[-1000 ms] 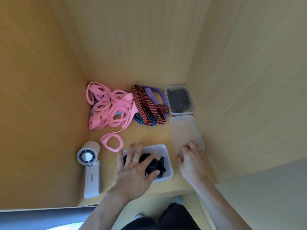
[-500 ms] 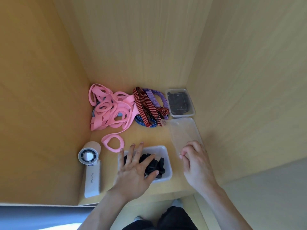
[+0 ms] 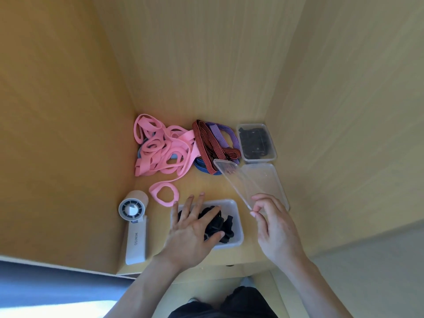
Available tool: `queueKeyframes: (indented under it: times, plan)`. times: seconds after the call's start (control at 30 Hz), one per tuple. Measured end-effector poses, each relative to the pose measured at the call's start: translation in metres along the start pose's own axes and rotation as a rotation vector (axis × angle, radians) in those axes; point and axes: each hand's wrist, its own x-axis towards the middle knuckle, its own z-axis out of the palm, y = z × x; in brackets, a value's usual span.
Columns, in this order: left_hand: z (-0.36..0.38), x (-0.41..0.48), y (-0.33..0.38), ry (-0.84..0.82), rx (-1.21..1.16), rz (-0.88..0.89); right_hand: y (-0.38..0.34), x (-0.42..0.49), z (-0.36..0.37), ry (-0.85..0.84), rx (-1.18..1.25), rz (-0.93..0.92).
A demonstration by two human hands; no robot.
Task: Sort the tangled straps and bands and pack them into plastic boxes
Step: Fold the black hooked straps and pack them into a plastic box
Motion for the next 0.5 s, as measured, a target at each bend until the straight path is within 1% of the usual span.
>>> queueKeyframes:
  times: [0.1, 0.17, 0.3, 0.4, 0.5]
  plan:
    - [-0.007, -0.003, 0.0, 0.015, -0.094, 0.013, -0.006, 0.004, -0.002, 0.027, 0.072, -0.031]
    - [-0.013, -0.007, -0.002, 0.06, -0.193, 0.021, -0.012, 0.008, -0.005, 0.057, 0.153, -0.044]
    - [-0.028, -0.011, -0.012, 0.267, -0.415, -0.023, -0.025, 0.018, -0.01, 0.094, 0.297, -0.046]
    - [-0.041, -0.01, -0.019, 0.417, -0.478, -0.103, -0.031, 0.022, -0.011, 0.09, 0.346, -0.092]
    - [-0.051, -0.009, -0.025, 0.505, -0.515, -0.123, -0.04, 0.022, -0.013, 0.049, 0.399, -0.109]
